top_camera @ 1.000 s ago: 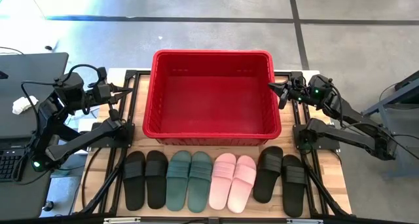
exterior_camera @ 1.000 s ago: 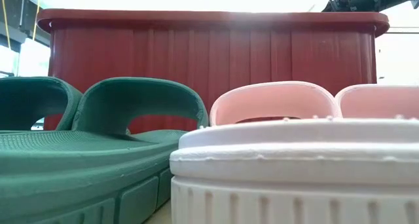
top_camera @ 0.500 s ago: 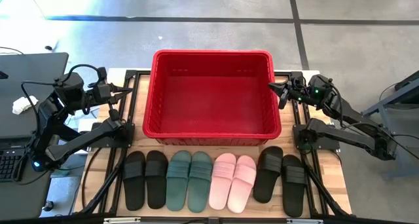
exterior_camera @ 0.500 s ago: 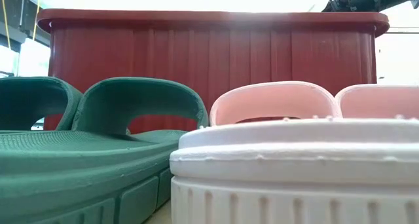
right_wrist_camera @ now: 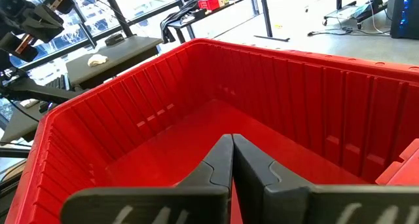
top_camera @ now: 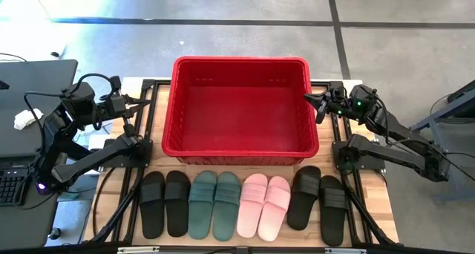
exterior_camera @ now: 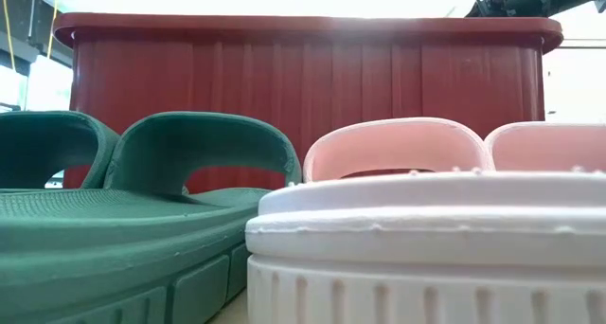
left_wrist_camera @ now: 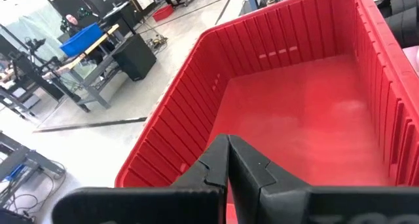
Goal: Pick and place slides into bin
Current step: Put the black slide into the red bin
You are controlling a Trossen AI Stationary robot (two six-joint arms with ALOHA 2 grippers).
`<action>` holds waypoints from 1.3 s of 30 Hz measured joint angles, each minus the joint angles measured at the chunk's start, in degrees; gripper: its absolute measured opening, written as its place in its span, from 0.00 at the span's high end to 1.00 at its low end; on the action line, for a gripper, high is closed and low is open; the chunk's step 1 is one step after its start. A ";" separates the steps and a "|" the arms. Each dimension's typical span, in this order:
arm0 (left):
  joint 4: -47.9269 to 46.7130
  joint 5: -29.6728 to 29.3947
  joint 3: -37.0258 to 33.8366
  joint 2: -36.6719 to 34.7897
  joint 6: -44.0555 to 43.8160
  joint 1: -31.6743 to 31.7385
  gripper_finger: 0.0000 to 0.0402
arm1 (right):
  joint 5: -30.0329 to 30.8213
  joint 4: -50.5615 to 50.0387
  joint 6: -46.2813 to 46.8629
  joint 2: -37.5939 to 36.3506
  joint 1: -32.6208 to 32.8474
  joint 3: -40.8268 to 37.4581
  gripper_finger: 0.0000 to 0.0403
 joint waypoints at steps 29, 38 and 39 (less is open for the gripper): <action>27.18 8.38 -0.13 2.32 -43.14 0.00 1.00 | -17.90 18.65 45.10 0.03 0.00 0.00 1.00; 53.55 25.51 -0.16 7.37 -57.99 -0.03 1.00 | -26.73 67.51 64.52 0.20 0.00 1.64 1.00; 58.21 27.13 -0.16 8.19 -59.42 -0.02 1.00 | -28.21 67.97 64.98 0.34 0.00 3.08 1.00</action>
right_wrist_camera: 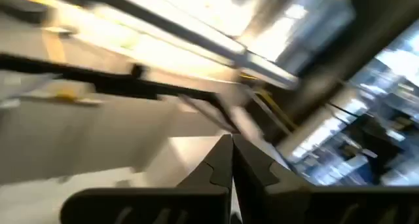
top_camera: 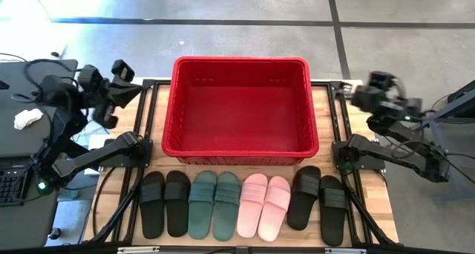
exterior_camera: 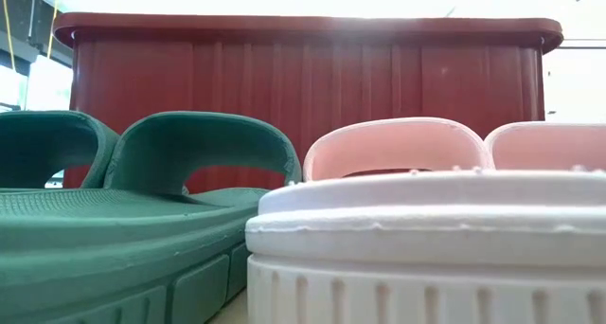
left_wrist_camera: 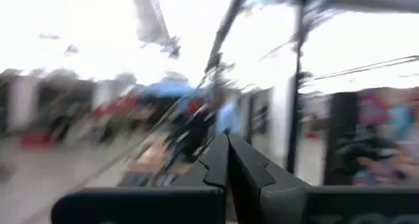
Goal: Pick and place slides into bin
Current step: Put the black slide into the red bin
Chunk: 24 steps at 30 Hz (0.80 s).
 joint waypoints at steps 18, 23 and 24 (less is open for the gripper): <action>24.19 2.04 0.04 3.17 -13.91 0.00 1.00 | -13.03 -91.77 -17.60 15.74 12.47 51.33 1.00; 24.08 4.09 0.07 3.82 -13.91 0.02 1.00 | -4.33 -112.19 -16.92 19.12 20.14 57.77 1.00; 24.14 4.38 0.07 4.06 -13.91 0.00 1.00 | -3.38 -112.10 -16.03 19.78 21.73 58.07 1.00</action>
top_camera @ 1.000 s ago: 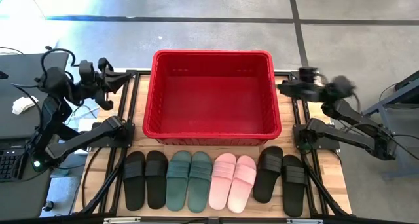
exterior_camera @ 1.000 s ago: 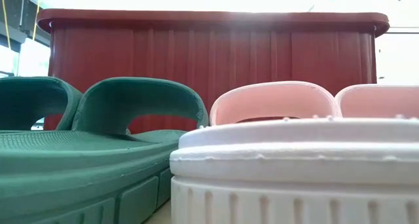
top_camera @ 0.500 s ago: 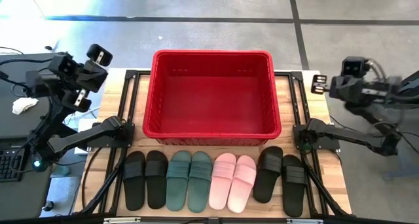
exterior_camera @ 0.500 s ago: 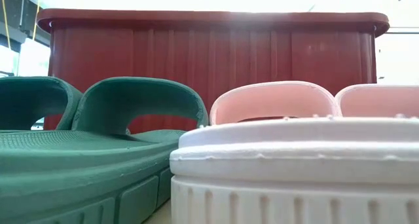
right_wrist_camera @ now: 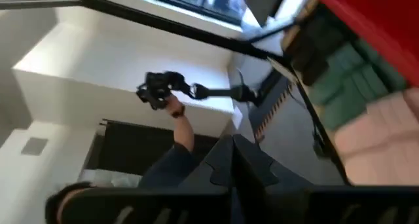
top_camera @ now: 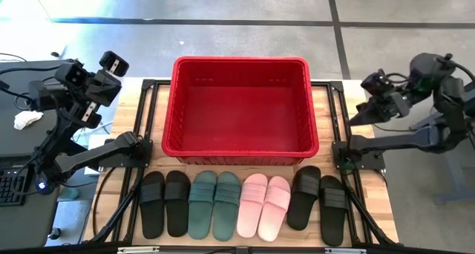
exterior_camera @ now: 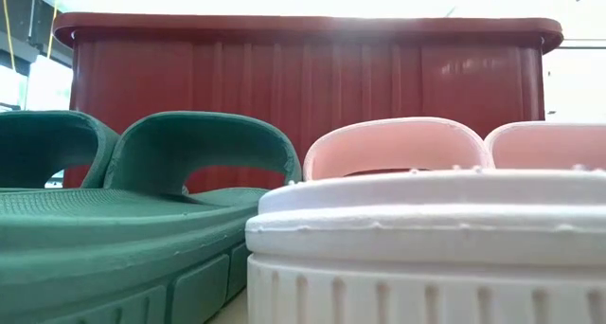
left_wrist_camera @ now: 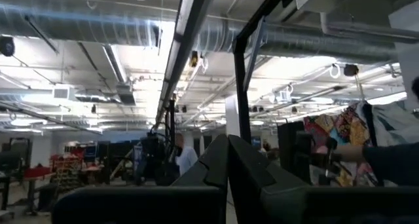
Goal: Pick and place slides into bin
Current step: Put the black slide into the red bin
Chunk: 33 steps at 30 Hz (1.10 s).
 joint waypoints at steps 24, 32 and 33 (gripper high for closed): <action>-14.81 -10.09 0.09 22.75 27.74 -50.46 1.00 | 11.52 -9.02 -2.85 26.73 36.18 -0.19 1.00; -40.65 -32.03 0.61 25.88 39.09 -58.88 1.00 | 45.04 -30.86 11.92 28.33 51.69 -0.21 1.00; -42.67 -34.23 1.52 26.51 40.43 -59.77 1.00 | 47.72 -30.67 12.13 28.95 52.92 -0.35 1.00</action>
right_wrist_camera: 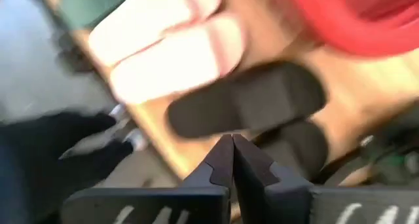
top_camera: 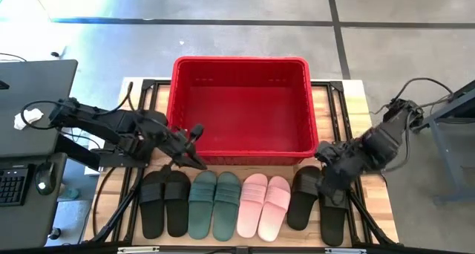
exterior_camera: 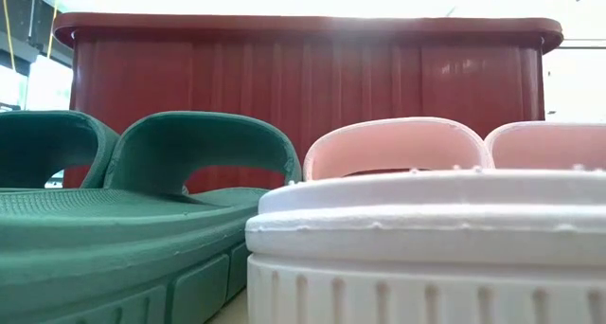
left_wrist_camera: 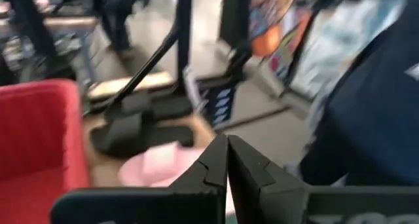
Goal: Pick and place slides into bin
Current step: Put the black slide into the red bin
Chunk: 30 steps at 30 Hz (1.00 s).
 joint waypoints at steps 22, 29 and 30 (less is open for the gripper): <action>-36.40 -18.76 28.05 17.85 25.61 -7.70 1.00 | -5.56 2.49 -3.26 19.30 6.72 -17.44 0.91; -36.49 -18.95 28.07 17.82 25.45 -7.70 1.00 | -0.82 6.60 0.04 19.14 9.47 -19.49 0.66; -36.64 -18.95 28.07 17.82 25.45 -7.70 1.00 | 0.57 7.98 0.00 19.14 9.79 -19.49 0.63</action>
